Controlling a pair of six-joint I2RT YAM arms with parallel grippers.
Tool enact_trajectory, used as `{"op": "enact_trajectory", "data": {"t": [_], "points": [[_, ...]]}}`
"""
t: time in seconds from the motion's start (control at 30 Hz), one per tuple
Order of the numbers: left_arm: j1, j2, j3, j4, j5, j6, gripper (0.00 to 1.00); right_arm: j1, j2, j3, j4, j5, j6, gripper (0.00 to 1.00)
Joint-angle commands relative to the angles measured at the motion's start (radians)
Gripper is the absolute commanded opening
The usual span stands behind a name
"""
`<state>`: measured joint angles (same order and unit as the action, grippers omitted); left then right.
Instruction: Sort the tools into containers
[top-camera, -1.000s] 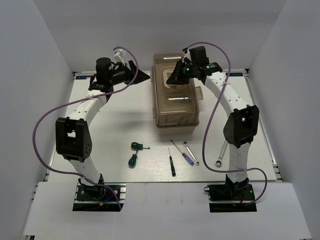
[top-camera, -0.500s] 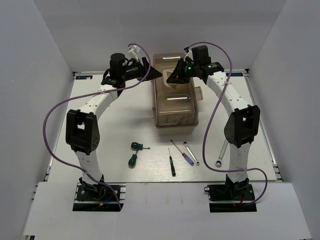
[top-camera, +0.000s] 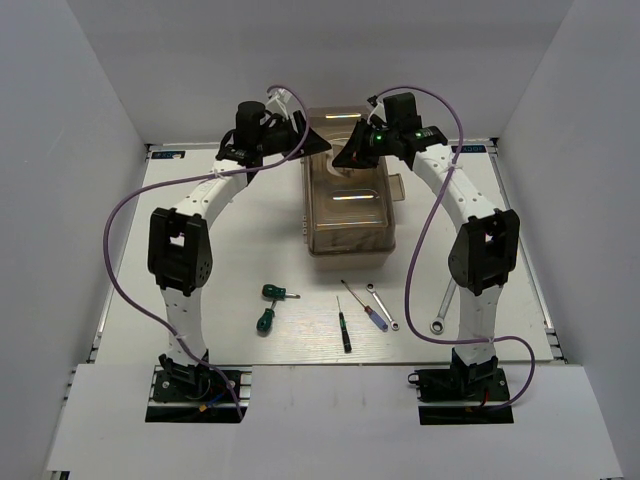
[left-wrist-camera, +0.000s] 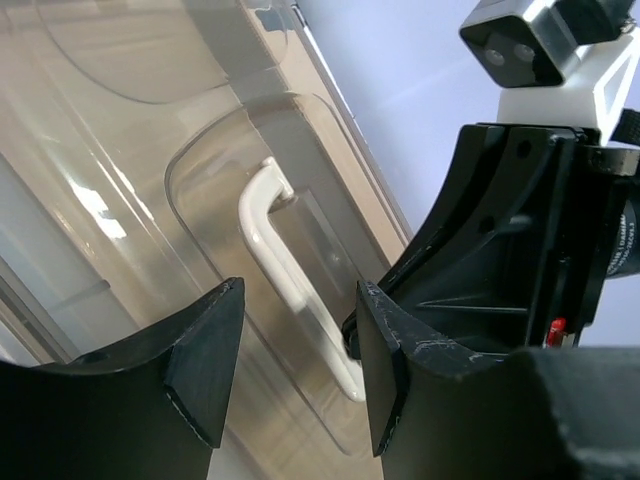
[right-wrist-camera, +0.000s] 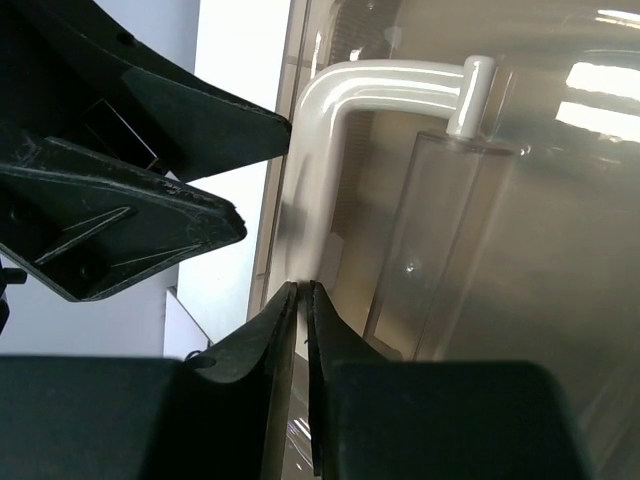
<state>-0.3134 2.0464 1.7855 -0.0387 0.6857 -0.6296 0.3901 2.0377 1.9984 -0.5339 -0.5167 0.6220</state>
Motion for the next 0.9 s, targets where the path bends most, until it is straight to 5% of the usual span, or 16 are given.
{"op": "enact_trajectory", "data": {"t": [0.0,0.6,0.77,0.87], "points": [[-0.015,-0.003,0.041,-0.079,-0.015,0.001,0.59,0.013,-0.036,-0.001,0.078,-0.086,0.024,0.13],[-0.044,0.112,0.245,-0.288,-0.015,0.028,0.55,0.006,-0.076,-0.056,0.166,-0.151,0.051,0.1],[-0.053,0.147,0.29,-0.334,-0.015,0.028,0.42,-0.019,-0.12,-0.076,0.15,-0.144,-0.001,0.38],[-0.062,0.156,0.29,-0.348,-0.028,0.039,0.41,-0.068,-0.175,-0.098,0.124,-0.128,-0.08,0.43]]}}
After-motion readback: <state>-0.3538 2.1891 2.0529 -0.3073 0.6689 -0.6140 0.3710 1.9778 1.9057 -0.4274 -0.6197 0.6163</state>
